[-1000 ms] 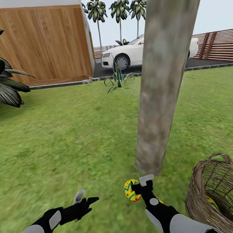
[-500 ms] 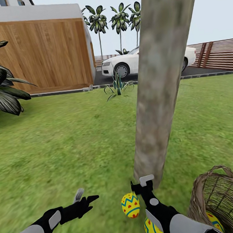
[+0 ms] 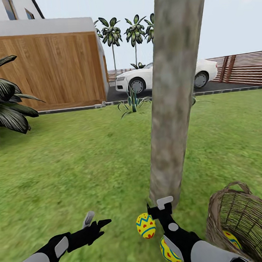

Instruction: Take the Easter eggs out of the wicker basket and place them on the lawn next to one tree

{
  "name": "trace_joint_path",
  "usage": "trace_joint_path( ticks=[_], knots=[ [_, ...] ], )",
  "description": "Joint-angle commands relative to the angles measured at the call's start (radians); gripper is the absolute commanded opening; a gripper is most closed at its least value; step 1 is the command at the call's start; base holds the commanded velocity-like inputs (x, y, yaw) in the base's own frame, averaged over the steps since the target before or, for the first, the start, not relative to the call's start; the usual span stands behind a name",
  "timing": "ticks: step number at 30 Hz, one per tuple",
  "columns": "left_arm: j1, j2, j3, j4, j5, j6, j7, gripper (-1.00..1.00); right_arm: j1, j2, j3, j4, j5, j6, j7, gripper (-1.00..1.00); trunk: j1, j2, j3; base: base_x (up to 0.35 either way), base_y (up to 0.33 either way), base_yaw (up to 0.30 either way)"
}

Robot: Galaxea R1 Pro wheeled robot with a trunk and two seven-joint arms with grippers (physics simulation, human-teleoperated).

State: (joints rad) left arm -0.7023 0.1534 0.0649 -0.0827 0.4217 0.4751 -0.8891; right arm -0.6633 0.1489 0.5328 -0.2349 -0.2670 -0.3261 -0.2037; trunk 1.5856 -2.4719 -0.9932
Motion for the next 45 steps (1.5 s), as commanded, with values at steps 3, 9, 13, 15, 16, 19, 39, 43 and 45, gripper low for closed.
trace_joint_path(
  ticks=[3,9,13,15,16,19,39,43,45],
  knots=[
    [0.000,0.000,0.006,0.000,-0.003,0.008,-0.002,1.00,-0.001,0.000,0.009,0.001,-0.009,-0.004,-0.005,1.00,-0.012,0.021,0.009,-0.332,0.000,0.000],
    [0.000,0.000,0.006,0.000,-0.003,0.008,-0.002,1.00,-0.001,0.001,0.009,0.002,-0.009,-0.004,-0.005,1.00,-0.035,0.063,0.027,-0.335,0.000,0.000],
    [0.000,0.000,0.006,0.000,-0.003,0.008,-0.002,1.00,-0.001,0.001,0.009,0.002,-0.009,-0.004,-0.005,1.00,-0.051,0.091,0.040,-0.336,0.000,0.000],
    [0.000,0.000,0.006,0.000,-0.003,0.007,-0.002,1.00,-0.001,0.001,0.009,0.002,-0.009,-0.004,-0.005,1.00,-0.058,0.105,0.046,-0.336,0.000,0.000],
    [0.000,0.000,0.006,0.000,-0.003,0.007,-0.002,1.00,-0.001,0.002,0.009,0.002,-0.009,-0.003,-0.005,1.00,-0.062,0.112,0.049,-0.336,0.000,0.000],
    [0.000,0.000,0.006,0.000,-0.003,0.007,-0.002,1.00,-0.001,0.008,0.009,0.002,-0.009,-0.004,-0.005,1.00,-0.074,0.133,0.059,-0.336,0.000,0.000],
    [0.000,0.001,0.003,0.000,-0.004,0.006,-0.028,1.00,-0.001,0.014,0.008,0.002,-0.008,-0.003,-0.005,1.00,-0.127,0.231,0.103,-0.313,0.000,0.000],
    [0.000,0.009,0.001,-0.003,-0.007,-0.011,-0.115,1.00,-0.001,0.014,0.008,0.001,-0.009,-0.004,-0.005,1.00,-0.127,0.231,0.103,-0.058,0.000,0.000],
    [0.000,0.023,-0.001,-0.003,-0.009,-0.054,-0.149,1.00,-0.001,0.015,0.009,0.000,-0.009,-0.004,-0.006,1.00,-0.127,0.231,0.103,-0.019,0.000,0.000]
  ],
)
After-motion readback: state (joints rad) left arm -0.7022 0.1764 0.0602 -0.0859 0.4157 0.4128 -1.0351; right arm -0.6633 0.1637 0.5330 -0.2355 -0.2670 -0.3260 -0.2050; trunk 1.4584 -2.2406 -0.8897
